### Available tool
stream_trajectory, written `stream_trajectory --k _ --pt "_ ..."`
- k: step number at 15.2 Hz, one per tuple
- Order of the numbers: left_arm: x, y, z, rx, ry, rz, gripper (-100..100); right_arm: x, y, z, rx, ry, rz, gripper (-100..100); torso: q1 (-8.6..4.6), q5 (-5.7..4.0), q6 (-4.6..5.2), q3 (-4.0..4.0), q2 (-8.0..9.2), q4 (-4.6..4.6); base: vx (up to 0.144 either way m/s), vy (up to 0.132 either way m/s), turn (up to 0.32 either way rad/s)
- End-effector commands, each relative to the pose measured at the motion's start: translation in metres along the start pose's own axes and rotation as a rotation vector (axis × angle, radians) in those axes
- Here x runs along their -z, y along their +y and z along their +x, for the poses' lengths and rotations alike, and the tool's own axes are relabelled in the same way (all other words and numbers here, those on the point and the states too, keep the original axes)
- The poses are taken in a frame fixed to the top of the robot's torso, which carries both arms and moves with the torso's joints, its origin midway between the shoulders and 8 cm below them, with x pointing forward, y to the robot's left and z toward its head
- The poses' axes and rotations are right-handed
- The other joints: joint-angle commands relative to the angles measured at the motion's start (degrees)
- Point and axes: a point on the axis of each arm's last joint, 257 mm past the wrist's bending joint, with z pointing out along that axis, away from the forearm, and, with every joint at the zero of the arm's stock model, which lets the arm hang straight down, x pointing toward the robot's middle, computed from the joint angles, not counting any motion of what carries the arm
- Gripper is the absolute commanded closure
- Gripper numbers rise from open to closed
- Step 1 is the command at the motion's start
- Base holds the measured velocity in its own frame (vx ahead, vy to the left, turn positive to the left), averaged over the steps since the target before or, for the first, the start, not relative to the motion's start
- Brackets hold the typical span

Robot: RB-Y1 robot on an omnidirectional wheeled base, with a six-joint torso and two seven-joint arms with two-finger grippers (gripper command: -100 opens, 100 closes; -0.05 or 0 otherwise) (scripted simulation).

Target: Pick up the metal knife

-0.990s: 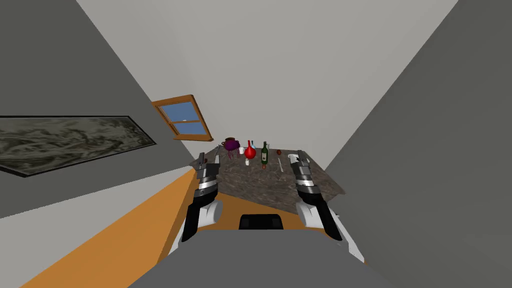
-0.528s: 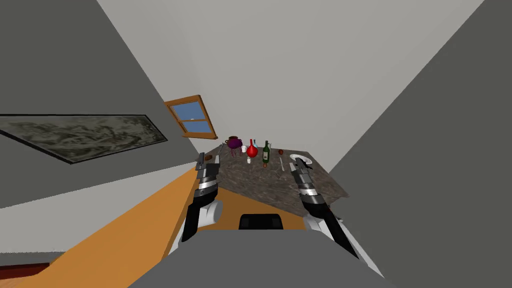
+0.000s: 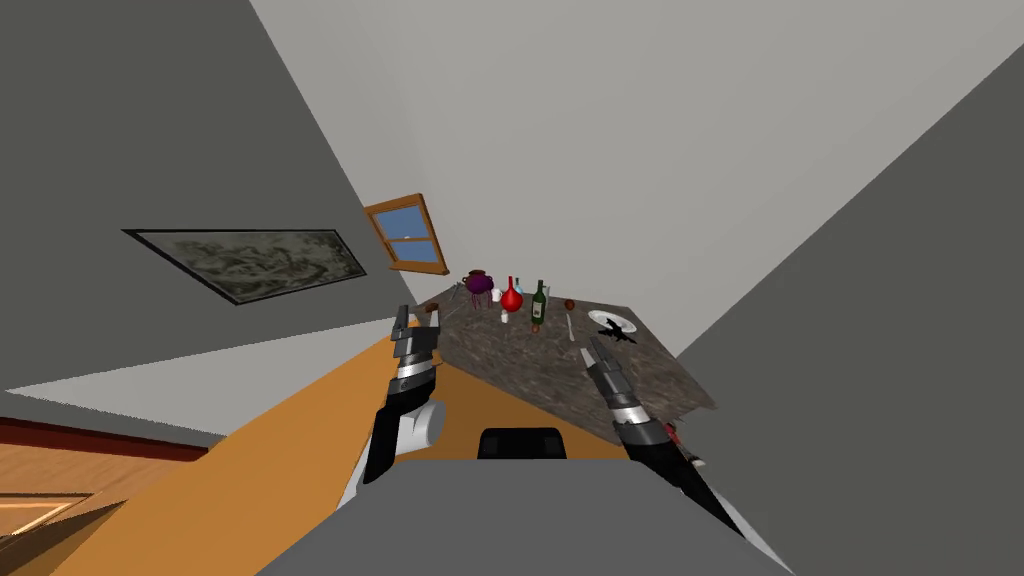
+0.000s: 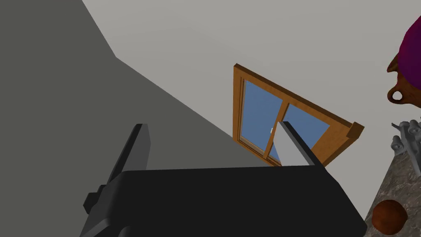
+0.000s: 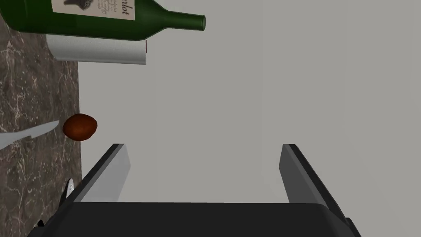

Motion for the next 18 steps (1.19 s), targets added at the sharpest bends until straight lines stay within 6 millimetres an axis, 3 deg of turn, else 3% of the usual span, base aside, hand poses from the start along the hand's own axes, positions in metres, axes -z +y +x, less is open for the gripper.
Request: stream_trajectory --k 1,3,7,8,9,11,12,14,15,17,18 --pt "0.0 0.0 0.0 0.0 0.0 0.0 0 0.021 -0.023 0.003 -0.026 0.019 0.077 -100 0.0 0.0 0.0 0.0 0.0 0.0 -0.046 -0.023 0.276" --pt "0.0 0.0 0.0 0.0 0.0 0.0 0 0.027 -0.027 0.004 -0.015 0.036 0.095 -100 -0.01 0.0 -0.01 -0.02 -0.04 -0.01 -0.035 -0.022 0.122" --pt "0.0 0.0 0.0 0.0 0.0 0.0 0 0.07 -0.059 0.008 -0.057 0.072 0.236 -100 0.05 0.01 -0.03 -0.07 -0.11 -0.03 -0.03 -0.011 0.226" --pt "0.0 0.0 0.0 0.0 0.0 0.0 0 0.071 -0.06 0.008 -0.053 0.08 0.239 -100 0.05 0.01 -0.01 -0.07 -0.11 -0.02 -0.021 -0.016 0.089" --pt "0.0 0.0 0.0 0.0 0.0 0.0 0 0.092 -0.073 0.009 -0.087 0.077 0.302 -100 0.03 0.01 0.01 -0.08 -0.14 -0.02 -0.021 -0.008 0.223" --pt "0.0 0.0 0.0 0.0 0.0 0.0 0 0.097 -0.075 0.01 -0.075 0.101 0.317 -100 0.04 0.01 -0.02 -0.1 -0.17 -0.03 -0.015 -0.009 0.17" --pt "0.0 0.0 0.0 0.0 0.0 0.0 0 0.117 -0.087 0.01 -0.109 0.095 0.379 -100 0.04 0.01 0.01 -0.11 -0.2 -0.04 -0.01 -0.006 0.255" --pt "0.0 0.0 0.0 0.0 0.0 0.0 0 0.124 -0.09 0.01 -0.098 0.119 0.4 -100 0.04 0.01 -0.02 -0.12 -0.22 -0.05 -0.009 -0.01 0.169" --pt "0.0 0.0 0.0 0.0 0.0 0.0 0 0.148 -0.101 0.01 -0.131 0.109 0.467 -100 0.04 0.01 0.01 -0.13 -0.23 -0.05 -0.007 -0.006 0.238" --pt "0.0 0.0 0.0 0.0 0.0 0.0 0 0.154 -0.102 0.01 -0.122 0.135 0.485 -100 0.04 0.01 -0.02 -0.14 -0.25 -0.05 -0.004 -0.009 0.179" --pt "0.0 0.0 0.0 0.0 0.0 0.0 0 0.178 -0.112 0.009 -0.154 0.121 0.551 -100 0.03 0.01 0.0 -0.15 -0.26 -0.05 -0.002 -0.004 0.298"
